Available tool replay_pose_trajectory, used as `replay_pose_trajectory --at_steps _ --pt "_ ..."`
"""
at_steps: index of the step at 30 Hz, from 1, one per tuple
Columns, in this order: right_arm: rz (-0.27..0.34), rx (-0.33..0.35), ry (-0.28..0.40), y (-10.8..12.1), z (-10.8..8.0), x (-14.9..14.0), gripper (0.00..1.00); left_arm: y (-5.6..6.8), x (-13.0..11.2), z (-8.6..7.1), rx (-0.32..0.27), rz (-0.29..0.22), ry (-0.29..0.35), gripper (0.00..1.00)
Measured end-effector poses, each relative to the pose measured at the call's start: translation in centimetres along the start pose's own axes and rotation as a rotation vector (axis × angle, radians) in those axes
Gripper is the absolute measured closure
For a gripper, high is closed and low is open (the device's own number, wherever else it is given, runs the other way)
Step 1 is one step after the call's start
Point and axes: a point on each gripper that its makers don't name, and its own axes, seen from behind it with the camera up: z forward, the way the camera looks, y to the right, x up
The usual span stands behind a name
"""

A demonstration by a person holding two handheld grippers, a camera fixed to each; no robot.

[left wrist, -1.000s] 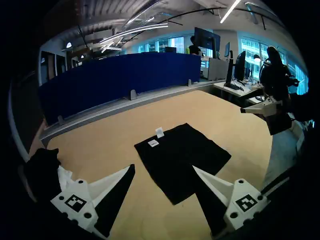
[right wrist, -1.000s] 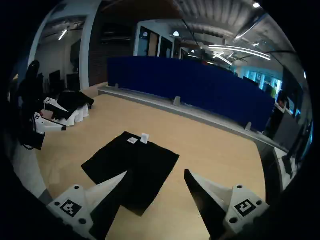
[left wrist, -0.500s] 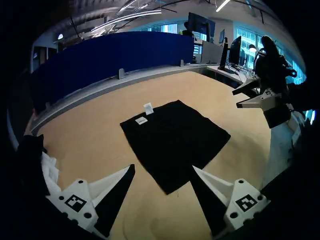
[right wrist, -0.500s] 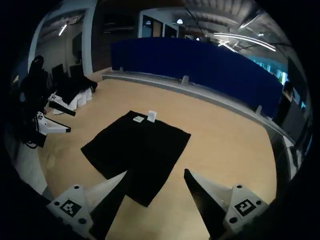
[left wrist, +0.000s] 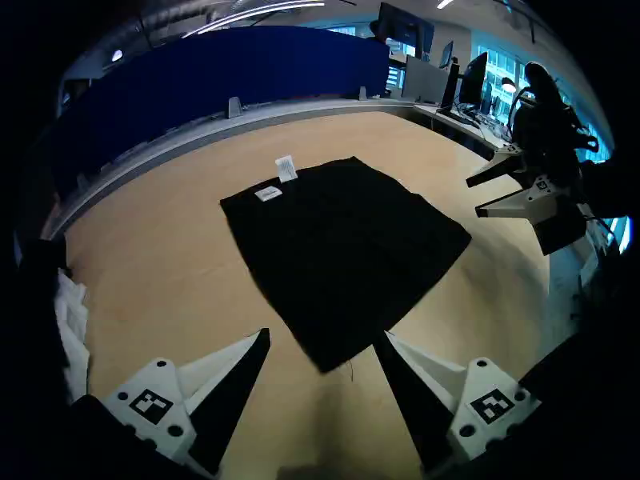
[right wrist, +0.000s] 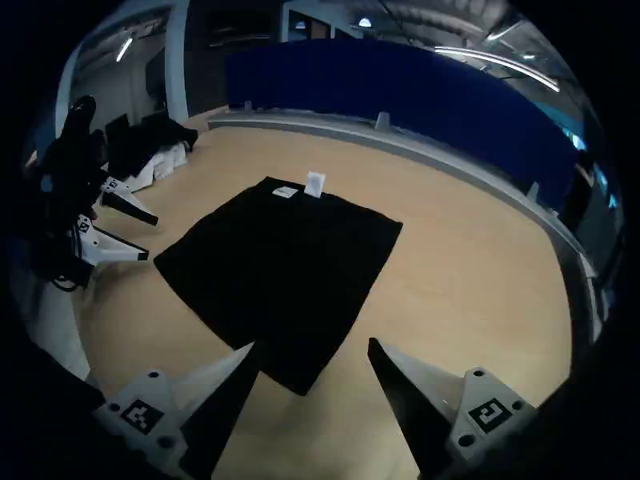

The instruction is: Fold towel

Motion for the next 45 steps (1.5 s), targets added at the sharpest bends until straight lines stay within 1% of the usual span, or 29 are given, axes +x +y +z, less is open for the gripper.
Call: replay_pose_trajectory --at_steps 3,7,13,15,17,19,23,26,27,28,31,37,39,45 --pt "-0.006 0.006 -0.018 -0.1 0.6 -1.0 0.01 0.1 -0.7 0.6 -0.004 -0.006 -0.016 0.05" --pt "0.0 0.012 -0.036 -0.3 1.3 -2.1 0.02 0.1 -1.5 1.1 -0.006 -0.012 -0.036 0.04" --pt "0.013 0.021 -0.055 -0.6 2.2 -3.1 0.1 0.1 -2.3 1.4 -0.005 -0.009 -0.07 0.06" --pt "0.014 0.024 -0.062 -0.7 2.4 -3.3 0.12 0.0 -2.6 1.5 -0.002 -0.004 -0.085 0.1" --pt "0.012 0.026 -0.068 -0.7 2.6 -3.6 0.13 -0.3 -2.8 1.8 0.013 0.001 -0.089 0.16" --pt "0.009 0.027 -0.07 -0.8 2.8 -3.8 0.18 -0.6 -2.8 2.0 0.027 0.005 -0.091 0.26" --pt "0.005 0.03 -0.073 -0.9 3.0 -4.0 0.24 -0.7 -2.8 2.1 0.04 0.012 -0.092 0.27" --pt "0.006 0.027 -0.08 -1.0 3.1 -4.3 0.42 -0.7 -2.8 2.0 0.04 0.015 -0.096 0.28" --pt "0.008 0.026 -0.083 -1.0 3.1 -4.4 0.46 -0.7 -2.8 2.0 0.04 0.016 -0.098 0.28" --pt "0.009 0.025 -0.085 -1.0 3.1 -4.5 0.48 -0.7 -2.8 2.0 0.041 0.015 -0.1 0.3" --pt "0.01 0.023 -0.093 -1.1 3.1 -4.8 0.49 -0.7 -2.8 1.9 0.045 0.014 -0.105 0.33" --pt "0.009 0.021 -0.095 -1.4 3.0 -5.2 0.49 -0.6 -2.8 2.1 0.054 0.014 -0.109 0.35" --pt "0.011 0.021 -0.095 -1.5 3.0 -5.2 0.49 -0.5 -2.8 2.1 0.057 0.012 -0.11 0.38" --pt "0.027 0.033 -0.1 -1.8 3.1 -5.4 0.59 -0.1 -2.9 2.2 0.059 0.012 -0.114 0.48"
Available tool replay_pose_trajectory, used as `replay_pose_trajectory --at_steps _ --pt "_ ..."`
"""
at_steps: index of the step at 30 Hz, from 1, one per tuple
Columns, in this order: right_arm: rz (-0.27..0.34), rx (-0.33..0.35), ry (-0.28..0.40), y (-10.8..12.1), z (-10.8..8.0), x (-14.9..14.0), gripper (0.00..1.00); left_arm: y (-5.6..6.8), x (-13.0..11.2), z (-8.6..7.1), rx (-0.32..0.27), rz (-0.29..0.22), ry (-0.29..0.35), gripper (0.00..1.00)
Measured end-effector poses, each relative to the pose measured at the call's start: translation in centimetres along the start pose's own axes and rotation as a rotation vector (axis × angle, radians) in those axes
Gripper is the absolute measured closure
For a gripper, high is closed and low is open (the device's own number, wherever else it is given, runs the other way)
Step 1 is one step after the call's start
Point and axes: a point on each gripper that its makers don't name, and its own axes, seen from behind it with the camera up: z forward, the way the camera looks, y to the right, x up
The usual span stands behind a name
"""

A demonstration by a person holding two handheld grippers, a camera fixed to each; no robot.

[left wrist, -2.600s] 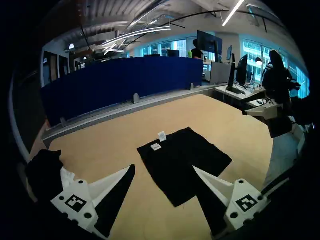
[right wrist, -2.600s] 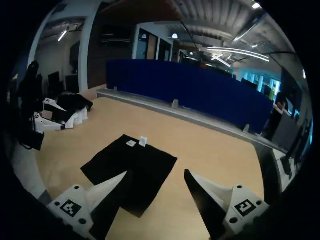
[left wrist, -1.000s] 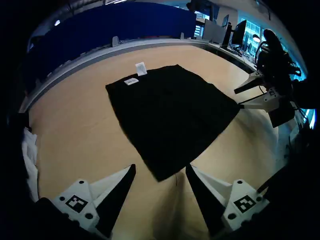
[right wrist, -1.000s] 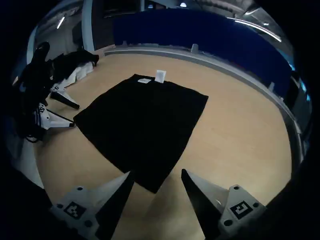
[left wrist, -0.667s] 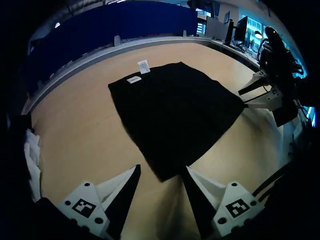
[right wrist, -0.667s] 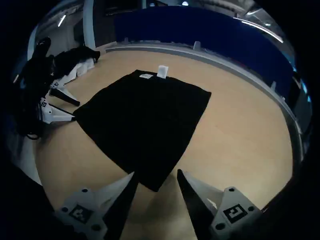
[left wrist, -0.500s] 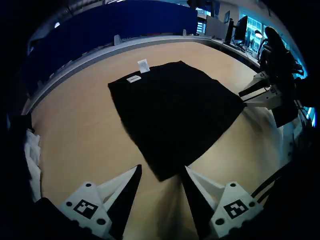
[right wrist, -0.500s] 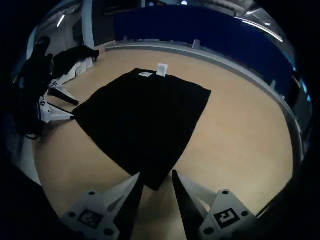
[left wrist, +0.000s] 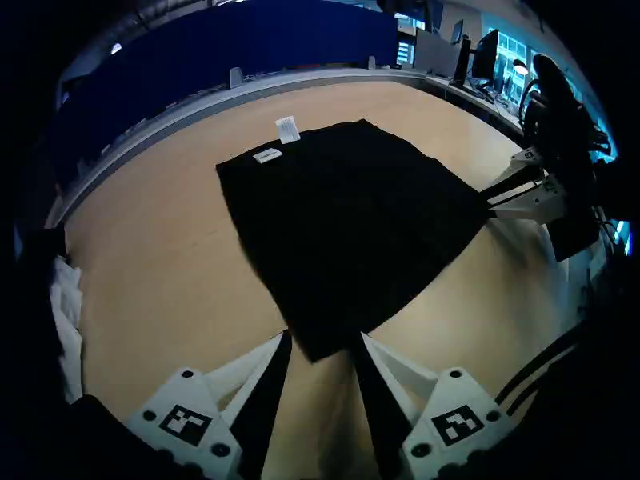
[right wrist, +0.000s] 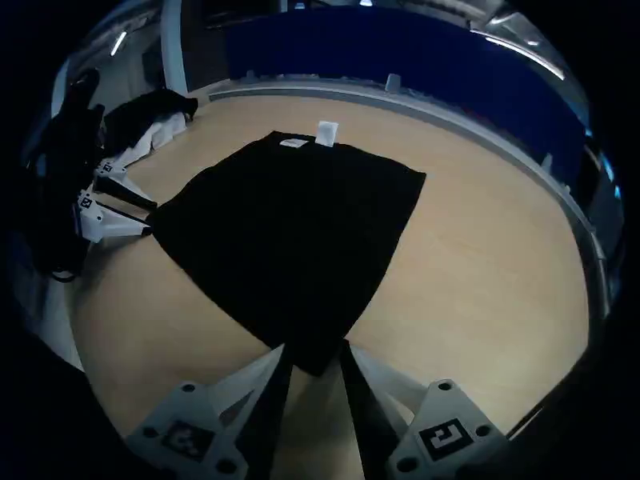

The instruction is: Fold towel

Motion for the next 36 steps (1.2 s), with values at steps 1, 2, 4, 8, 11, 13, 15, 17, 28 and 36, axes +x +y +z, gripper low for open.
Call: replay_pose_trajectory --at_steps 1,2,4,8,11,13,15,17,28,36 --pt "0.001 0.002 -0.002 -0.08 -0.01 -0.01 0.61 0.08 -0.01 -0.01 0.0 0.002 0.0 0.5" --pt "0.001 0.004 -0.003 -0.15 -0.01 -0.02 0.62 0.15 -0.02 -0.01 0.0 0.003 -0.001 0.53" --pt "0.003 0.006 -0.006 -0.23 -0.03 0.0 0.66 0.28 -0.02 -0.01 0.001 0.004 -0.002 0.58" --pt "0.011 0.005 -0.007 -0.22 -0.01 0.08 0.78 0.44 -0.03 0.03 0.007 -0.002 -0.004 0.67" --pt "0.018 0.01 -0.009 -0.28 0.06 0.1 0.81 0.43 -0.02 0.04 0.014 -0.013 -0.004 0.73" --pt "0.022 0.018 -0.01 -0.44 0.08 0.19 0.83 0.41 0.01 -0.01 0.017 -0.023 -0.004 0.78" --pt "0.025 0.028 -0.009 -0.62 0.08 0.33 0.85 0.42 0.05 -0.09 0.018 -0.033 -0.004 0.81" --pt "0.027 0.03 -0.006 -0.63 0.03 0.45 0.87 0.48 0.1 -0.14 0.017 -0.044 -0.003 0.82" --pt "0.041 0.04 0.001 -0.77 -0.19 0.65 0.9 0.55 0.15 0.19 0.026 -0.021 -0.001 0.83" --pt "0.039 0.045 0.0 -0.7 -0.22 0.64 0.9 0.58 0.12 0.24 0.027 -0.019 -0.001 0.83"
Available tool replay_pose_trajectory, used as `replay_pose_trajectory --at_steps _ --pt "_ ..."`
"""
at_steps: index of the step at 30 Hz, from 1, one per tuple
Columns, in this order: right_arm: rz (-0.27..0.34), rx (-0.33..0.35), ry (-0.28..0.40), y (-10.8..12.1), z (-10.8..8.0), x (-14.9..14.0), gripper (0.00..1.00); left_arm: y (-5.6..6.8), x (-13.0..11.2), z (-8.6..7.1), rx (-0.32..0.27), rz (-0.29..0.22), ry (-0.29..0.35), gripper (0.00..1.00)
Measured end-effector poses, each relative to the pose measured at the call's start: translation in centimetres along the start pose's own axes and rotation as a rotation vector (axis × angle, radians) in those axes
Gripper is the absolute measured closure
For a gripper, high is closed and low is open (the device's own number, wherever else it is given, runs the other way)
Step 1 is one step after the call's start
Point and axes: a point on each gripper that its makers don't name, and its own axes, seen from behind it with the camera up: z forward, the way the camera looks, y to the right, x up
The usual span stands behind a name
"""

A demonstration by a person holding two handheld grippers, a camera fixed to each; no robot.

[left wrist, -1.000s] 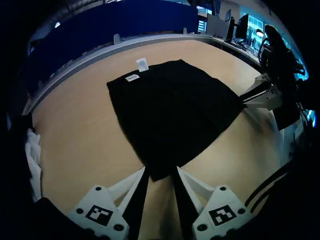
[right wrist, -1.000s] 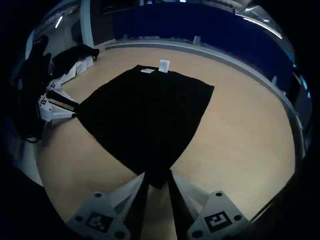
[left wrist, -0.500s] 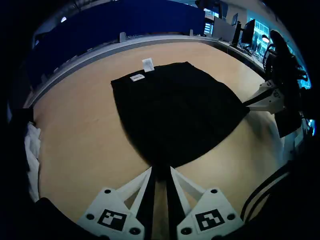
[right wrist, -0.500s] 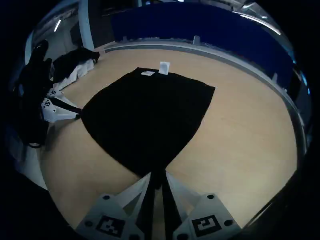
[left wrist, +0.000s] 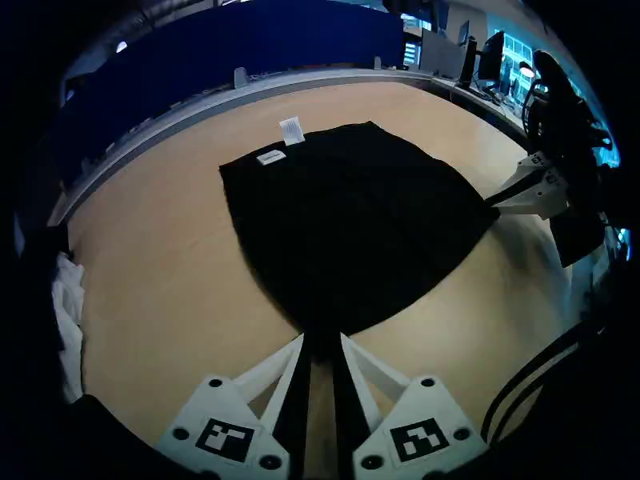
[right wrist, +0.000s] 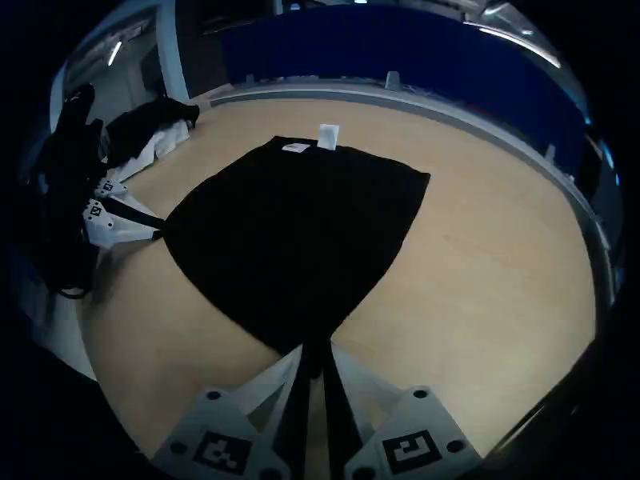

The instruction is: Fold towel

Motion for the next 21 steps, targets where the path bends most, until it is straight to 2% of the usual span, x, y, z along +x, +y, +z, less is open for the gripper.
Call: replay_pose_trajectory --at_steps 9,21 --pt "0.004 0.002 -0.003 0.2 0.1 0.0 0.9 0.1 0.2 -0.1 -0.006 0.008 -0.005 0.85" --pt "0.023 -0.011 -0.007 1.2 -0.5 0.1 0.95 1.0 0.6 -0.9 -0.01 -0.018 0.001 0.88"
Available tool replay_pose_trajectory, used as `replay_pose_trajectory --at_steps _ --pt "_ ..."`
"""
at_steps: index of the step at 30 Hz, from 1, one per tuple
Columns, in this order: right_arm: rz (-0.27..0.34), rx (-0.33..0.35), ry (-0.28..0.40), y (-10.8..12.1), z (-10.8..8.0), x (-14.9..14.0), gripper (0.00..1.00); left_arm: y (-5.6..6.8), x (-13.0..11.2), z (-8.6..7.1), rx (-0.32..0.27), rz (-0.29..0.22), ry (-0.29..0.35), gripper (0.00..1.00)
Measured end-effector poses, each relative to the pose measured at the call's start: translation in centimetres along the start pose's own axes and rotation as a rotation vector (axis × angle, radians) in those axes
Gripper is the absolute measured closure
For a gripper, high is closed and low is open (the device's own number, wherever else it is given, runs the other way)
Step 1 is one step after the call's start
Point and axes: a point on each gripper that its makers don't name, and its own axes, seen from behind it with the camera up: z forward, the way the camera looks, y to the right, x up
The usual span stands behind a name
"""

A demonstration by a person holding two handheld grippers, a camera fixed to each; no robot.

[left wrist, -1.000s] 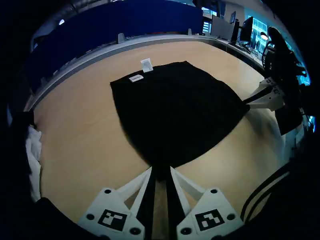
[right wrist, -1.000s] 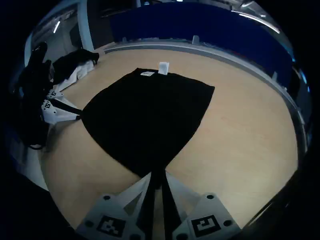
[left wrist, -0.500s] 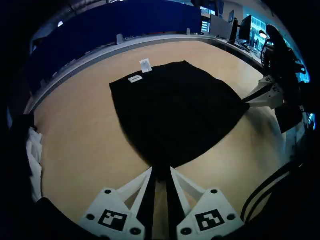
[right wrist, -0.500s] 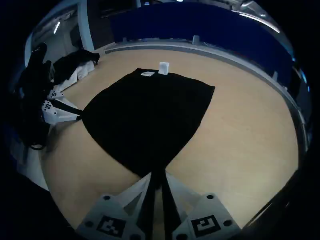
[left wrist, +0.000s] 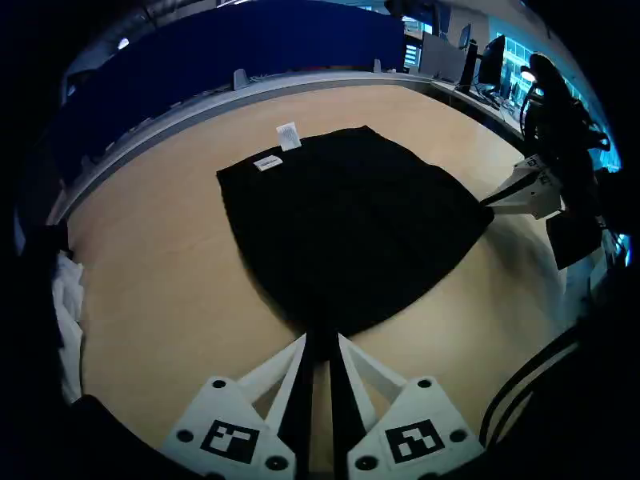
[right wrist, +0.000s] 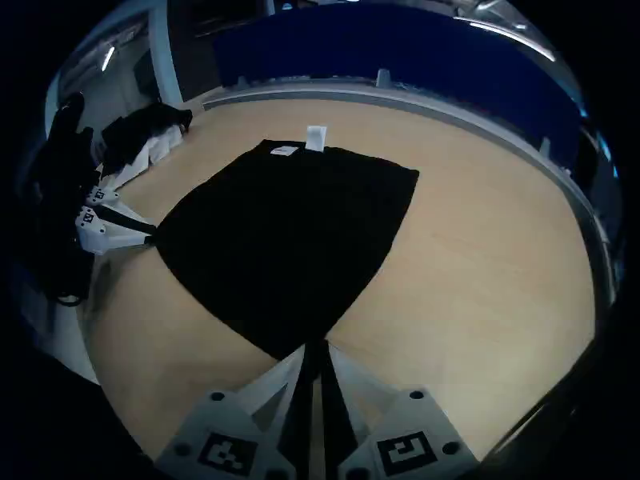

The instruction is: Fold towel

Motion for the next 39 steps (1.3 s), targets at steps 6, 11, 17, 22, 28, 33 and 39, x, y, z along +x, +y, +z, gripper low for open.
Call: replay_pose_trajectory --at_steps 6,11,17,22,28,33,39 --pt "-0.009 -0.007 -0.006 0.1 -0.1 -0.2 0.95 0.4 -0.3 0.1 -0.003 -0.005 -0.008 0.88" --pt "0.011 -0.013 -0.002 0.4 -0.2 0.1 0.95 0.6 0.1 -0.1 -0.007 -0.008 -0.001 0.88" --pt "0.025 -0.007 0.008 0.7 -0.9 0.9 0.95 0.7 0.6 -0.7 -0.007 -0.032 0.007 0.88" --pt "0.018 -0.004 0.024 0.9 -2.1 2.3 0.95 0.8 1.4 -1.7 -0.011 -0.054 0.013 0.88" --pt "0.014 0.005 0.051 1.0 -3.9 4.3 0.95 1.0 2.4 -3.5 -0.022 -0.086 0.016 0.88" --pt "0.01 0.017 0.067 0.6 -5.7 5.7 0.95 1.1 3.2 -5.2 -0.025 -0.115 0.018 0.88" --pt "0.016 0.034 0.067 -0.3 -7.9 6.3 0.95 1.6 3.9 -7.7 -0.035 -0.145 0.013 0.88"
